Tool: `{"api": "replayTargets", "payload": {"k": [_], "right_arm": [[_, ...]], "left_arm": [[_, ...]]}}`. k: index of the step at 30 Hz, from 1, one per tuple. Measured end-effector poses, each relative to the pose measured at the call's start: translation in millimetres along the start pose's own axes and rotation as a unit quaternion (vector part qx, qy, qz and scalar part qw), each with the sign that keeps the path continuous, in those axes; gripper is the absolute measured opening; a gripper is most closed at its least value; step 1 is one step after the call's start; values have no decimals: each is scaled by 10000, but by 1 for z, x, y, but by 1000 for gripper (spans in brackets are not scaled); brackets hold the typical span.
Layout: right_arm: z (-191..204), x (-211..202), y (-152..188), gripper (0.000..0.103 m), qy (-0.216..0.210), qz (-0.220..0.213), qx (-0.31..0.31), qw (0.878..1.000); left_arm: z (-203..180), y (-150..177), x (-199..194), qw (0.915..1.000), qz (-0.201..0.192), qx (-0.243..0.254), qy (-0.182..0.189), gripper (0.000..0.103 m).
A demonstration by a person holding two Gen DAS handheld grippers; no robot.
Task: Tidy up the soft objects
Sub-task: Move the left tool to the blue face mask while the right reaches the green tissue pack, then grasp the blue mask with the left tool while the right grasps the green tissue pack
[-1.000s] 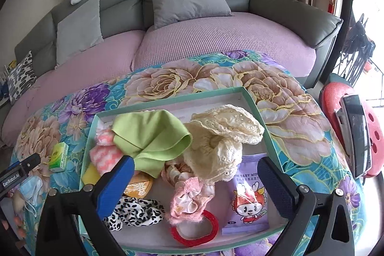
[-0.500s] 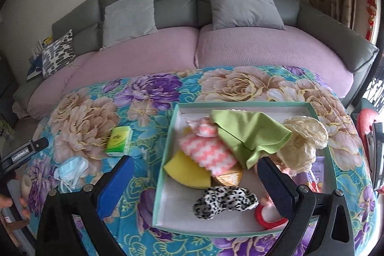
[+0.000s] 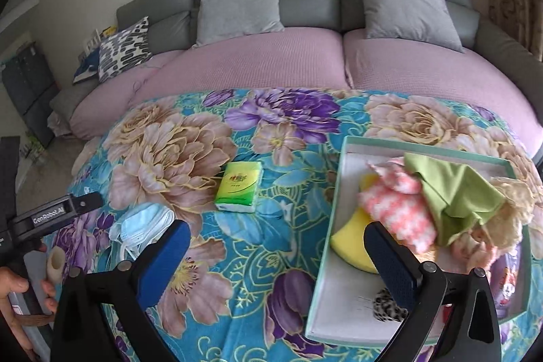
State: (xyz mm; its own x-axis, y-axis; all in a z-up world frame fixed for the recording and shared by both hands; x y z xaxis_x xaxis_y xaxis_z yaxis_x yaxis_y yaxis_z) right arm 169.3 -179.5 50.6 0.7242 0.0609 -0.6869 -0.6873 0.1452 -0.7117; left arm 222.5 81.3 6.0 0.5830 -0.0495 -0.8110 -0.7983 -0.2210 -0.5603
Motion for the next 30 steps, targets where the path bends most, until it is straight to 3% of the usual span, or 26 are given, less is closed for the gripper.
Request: {"api": "replayTargets", "payload": {"k": [3, 9, 17, 19, 23, 25, 30], "right_arm": [[7, 13, -1, 103, -128, 52, -39, 9999], [18, 33, -2, 103, -288, 77, -188, 9994], [18, 62, -6, 103, -465, 136, 23, 9988], [20, 71, -6, 103, -433, 211, -11, 9988], [25, 84, -5, 103, -383, 305, -101, 9987], [27, 91, -5, 103, -382, 370, -144, 9985], [28, 108, -2, 99, -315, 514, -231, 9979]], "left_arm": [[-13, 7, 22, 9993, 327, 101, 126, 95], [-29, 22, 56, 9955, 845, 409, -117, 95], [-50, 32, 68, 9890, 962, 1065, -347, 93], [-52, 35, 74, 9872, 1058, 1133, -367, 78], [-57, 37, 78, 9855, 1091, 1249, -359, 68], [-60, 37, 76, 9865, 1037, 1237, -290, 50], [-64, 31, 80, 9874, 983, 1195, -316, 39]]}}
Point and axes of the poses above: each gripper's, at about its wrist camera, not at the fingertips, and x roughly the way its jaws point, z to its left, y to its underside, the point moved 1 cm from there along x, roughly the way its jaws point, and after that the axes turned 6 degrees about -z, right-handed, at the moved point
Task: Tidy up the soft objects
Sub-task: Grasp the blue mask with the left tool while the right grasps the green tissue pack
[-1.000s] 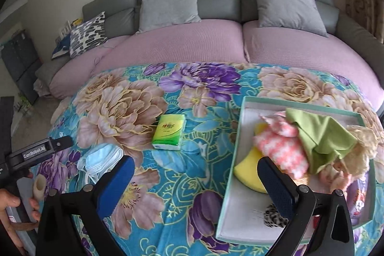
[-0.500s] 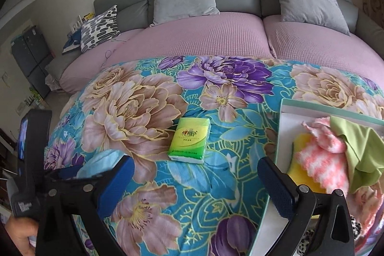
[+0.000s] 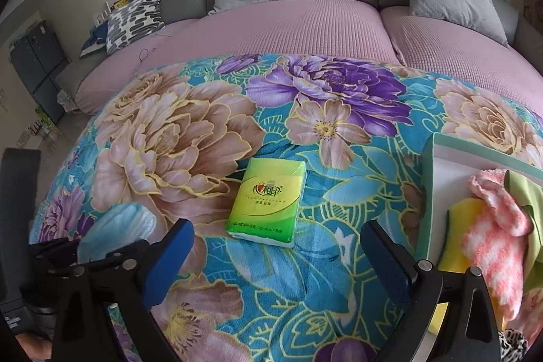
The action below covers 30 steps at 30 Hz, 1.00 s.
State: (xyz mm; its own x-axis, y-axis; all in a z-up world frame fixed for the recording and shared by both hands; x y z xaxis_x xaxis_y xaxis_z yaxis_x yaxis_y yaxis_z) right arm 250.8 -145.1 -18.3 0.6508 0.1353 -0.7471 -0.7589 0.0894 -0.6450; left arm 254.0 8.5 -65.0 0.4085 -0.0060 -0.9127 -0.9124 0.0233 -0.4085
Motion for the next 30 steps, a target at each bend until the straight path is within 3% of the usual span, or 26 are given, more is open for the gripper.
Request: {"api": "replayTargets", "payload": {"k": [4, 15, 17, 19, 24, 30], "right_arm": [[1, 11, 1, 92, 38, 102, -51, 9999], [13, 35, 1, 71, 184, 287, -399, 9986], [13, 35, 1, 66, 212, 268, -419, 9985], [12, 34, 1, 51, 215, 249, -409, 9986], [10, 33, 0, 51, 124, 275, -340, 9990], [8, 24, 0, 51, 55, 288, -286, 9992]], "left_arm": [[8, -9, 1, 9999, -44, -73, -53, 34], [26, -35, 17, 9998, -96, -193, -37, 32], [32, -38, 16, 9998, -96, -199, -31, 32], [33, -41, 19, 9997, -96, -206, -26, 32], [32, -43, 25, 9998, -107, -171, -57, 30], [23, -31, 13, 9997, -171, -137, -81, 17]]}}
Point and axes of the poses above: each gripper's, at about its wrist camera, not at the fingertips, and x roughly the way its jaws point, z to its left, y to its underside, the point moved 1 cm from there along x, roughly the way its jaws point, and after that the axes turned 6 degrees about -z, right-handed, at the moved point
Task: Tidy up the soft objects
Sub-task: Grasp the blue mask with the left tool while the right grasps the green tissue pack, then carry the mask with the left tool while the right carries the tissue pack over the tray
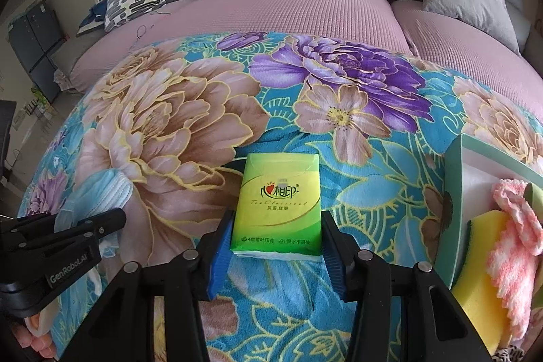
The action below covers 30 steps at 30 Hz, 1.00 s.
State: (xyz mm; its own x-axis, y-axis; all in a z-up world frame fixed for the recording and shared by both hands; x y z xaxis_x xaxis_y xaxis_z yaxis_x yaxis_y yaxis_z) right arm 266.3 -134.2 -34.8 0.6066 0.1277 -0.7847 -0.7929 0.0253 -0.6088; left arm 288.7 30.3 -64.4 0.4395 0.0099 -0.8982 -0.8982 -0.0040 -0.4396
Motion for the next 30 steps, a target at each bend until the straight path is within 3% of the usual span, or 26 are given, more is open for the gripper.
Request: {"api": "replayTargets", "payload": {"k": [7, 18, 30], "right_arm": [[-11, -28, 2, 50, 26, -125, 154, 9998], [-36, -91, 22, 50, 299, -385, 342, 9982], [-75, -168, 53, 50, 598, -844, 687, 9923]], "left_arm": [[-6, 1, -22, 9996, -252, 29, 89, 15], [-38, 13, -90, 9916, -1136, 583, 183, 14], [-95, 28, -141, 9761, -1622, 1157, 864, 14]]}}
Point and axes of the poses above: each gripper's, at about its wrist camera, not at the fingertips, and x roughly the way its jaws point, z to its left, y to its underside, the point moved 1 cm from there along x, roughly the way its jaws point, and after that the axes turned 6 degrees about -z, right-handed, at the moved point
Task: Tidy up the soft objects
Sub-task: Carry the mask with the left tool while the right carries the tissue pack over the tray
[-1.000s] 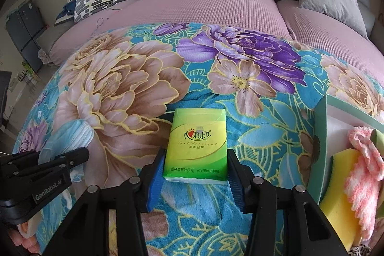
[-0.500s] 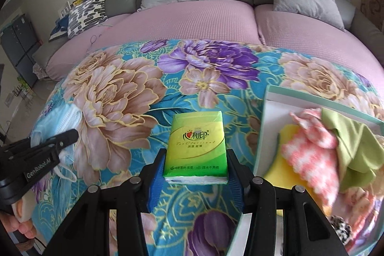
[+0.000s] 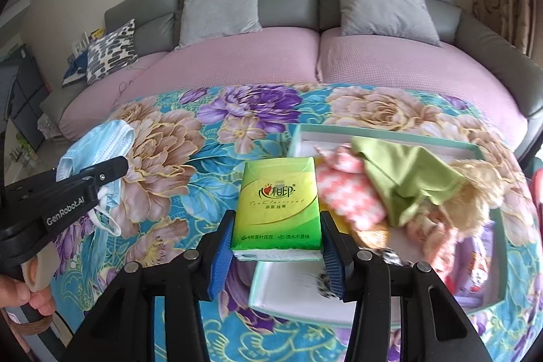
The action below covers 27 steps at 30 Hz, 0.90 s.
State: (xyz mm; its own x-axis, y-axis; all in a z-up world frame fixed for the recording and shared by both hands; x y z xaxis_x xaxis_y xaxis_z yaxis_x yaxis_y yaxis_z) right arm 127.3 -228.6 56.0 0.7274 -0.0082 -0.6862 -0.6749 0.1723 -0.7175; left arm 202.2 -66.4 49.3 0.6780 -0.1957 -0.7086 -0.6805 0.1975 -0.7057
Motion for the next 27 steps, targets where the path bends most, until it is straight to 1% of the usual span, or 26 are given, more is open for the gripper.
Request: {"api": "replayTargets", "payload": {"k": [3, 11, 17, 23, 27], "right_arm": [[-18, -13, 6, 50, 140, -29, 128, 9998], [-71, -40, 17, 50, 528, -99, 539, 9971], [-116, -55, 26, 50, 834, -182, 961, 9917], [-149, -61, 31, 50, 1029, -243, 1286, 9860], [-163, -65, 33, 50, 1030, -324, 1494, 9829]], "left_arm": [[-15, -2, -5, 9998, -50, 92, 161, 14], [-50, -1, -13, 9987, -87, 327, 391, 14], [-80, 3, -18, 9967, -84, 545, 600, 14], [-111, 8, -18, 9936, -22, 873, 712, 15], [-129, 12, -15, 9910, 25, 1086, 782, 15]]}}
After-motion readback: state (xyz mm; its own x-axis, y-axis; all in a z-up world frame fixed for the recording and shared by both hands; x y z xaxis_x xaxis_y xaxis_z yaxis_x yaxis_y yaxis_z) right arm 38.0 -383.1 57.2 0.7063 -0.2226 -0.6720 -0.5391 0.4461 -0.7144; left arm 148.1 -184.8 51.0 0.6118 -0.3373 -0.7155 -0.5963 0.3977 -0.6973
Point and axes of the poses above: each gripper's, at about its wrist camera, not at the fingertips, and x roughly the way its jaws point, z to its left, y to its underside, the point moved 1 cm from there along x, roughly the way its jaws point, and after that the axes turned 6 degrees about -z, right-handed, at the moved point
